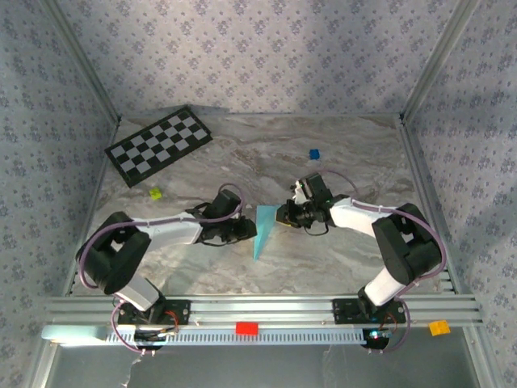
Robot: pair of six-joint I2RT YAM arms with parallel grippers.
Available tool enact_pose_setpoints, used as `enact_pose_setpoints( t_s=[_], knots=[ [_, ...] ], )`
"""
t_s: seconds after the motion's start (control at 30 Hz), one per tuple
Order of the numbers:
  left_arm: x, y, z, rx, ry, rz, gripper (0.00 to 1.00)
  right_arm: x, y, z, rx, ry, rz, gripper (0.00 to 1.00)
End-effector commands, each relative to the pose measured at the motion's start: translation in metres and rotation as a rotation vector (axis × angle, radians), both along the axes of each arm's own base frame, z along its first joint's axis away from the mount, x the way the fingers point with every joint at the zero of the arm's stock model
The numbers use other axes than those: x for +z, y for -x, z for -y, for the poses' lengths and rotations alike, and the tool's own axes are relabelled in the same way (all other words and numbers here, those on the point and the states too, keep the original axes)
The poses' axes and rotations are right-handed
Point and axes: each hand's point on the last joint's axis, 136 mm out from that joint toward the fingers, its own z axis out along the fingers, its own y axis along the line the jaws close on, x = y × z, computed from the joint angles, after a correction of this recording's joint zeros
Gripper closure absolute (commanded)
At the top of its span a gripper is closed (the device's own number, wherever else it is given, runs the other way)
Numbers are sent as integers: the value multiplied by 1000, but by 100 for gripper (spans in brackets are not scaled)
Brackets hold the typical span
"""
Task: Fold a paper plane with a square sheet of paper (pick it up from the middle)
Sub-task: Fold the wing for the fifth time at the center of the table, then move the paper plane to the center of the table.
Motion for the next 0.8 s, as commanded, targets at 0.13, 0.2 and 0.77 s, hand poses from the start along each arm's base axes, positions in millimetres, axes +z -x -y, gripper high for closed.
enact_pose_setpoints(
  t_s=[0.13, 0.2, 0.77],
  knots=[
    [-3, 2, 13, -57, 28, -27, 70, -6, 7, -2, 0, -3, -17, 82],
    [-4, 2, 15, -62, 38, -33, 70, -8, 10, -4, 9, -7, -26, 82],
    [-6, 1, 34, -97, 124, -53, 76, -37, 32, -14, 46, -8, -101, 86]
  ],
)
